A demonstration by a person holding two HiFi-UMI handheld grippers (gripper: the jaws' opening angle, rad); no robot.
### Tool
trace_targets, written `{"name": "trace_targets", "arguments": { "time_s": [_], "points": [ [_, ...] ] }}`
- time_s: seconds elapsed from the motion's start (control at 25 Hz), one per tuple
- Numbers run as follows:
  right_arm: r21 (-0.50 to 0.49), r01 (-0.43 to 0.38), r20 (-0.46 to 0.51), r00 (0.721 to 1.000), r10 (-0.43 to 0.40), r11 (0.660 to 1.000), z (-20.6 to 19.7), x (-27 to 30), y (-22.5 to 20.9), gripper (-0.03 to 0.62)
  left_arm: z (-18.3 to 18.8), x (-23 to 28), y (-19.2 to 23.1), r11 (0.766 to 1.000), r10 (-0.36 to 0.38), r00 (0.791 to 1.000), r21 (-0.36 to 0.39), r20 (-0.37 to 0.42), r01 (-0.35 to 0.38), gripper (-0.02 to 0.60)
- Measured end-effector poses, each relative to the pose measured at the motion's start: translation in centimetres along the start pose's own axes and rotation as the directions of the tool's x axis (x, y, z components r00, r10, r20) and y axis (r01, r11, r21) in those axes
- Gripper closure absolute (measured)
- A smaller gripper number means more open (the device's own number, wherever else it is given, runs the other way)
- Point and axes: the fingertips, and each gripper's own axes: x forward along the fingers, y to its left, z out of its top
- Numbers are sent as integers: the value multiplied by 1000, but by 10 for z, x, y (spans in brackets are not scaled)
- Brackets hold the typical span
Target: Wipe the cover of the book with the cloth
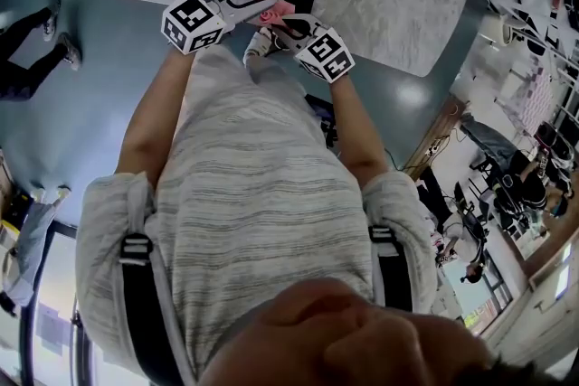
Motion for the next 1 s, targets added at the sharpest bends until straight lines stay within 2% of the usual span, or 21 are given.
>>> {"name": "trace_targets", "arguments": {
  "time_s": [0.12, 0.28, 0.44, 0.6, 0.76, 1.0],
  "points": [
    [-35, 61, 58, 997, -59, 998, 30, -23, -22, 559, 8, -1, -1, 1000, 4, 1000, 6, 8, -4, 351],
    [-104, 175, 90, 982, -166, 979, 61, -45, -67, 559, 11, -2, -1, 1000, 10, 1000, 6, 14, -10, 351],
    [-158, 307, 65, 952, -300, 939, 71, -55, -126, 559, 12, 1, -1, 1000, 7, 1000, -3, 9, -7, 353],
    [-174, 388, 25, 921, -390, 905, 69, -48, -170, 559, 6, 0, -5, 1000, 10, 1000, -7, -9, -10, 353],
    [-181, 396, -36, 912, -409, 900, 62, -29, -190, 559, 1, -7, -9, 1000, 10, 1000, -11, -22, -10, 353],
    [-195, 352, -163, 909, -384, 916, 21, 5, -209, 559, -11, 0, -7, 1000, 2, 999, -18, -42, -3, 353]
  ]
}}
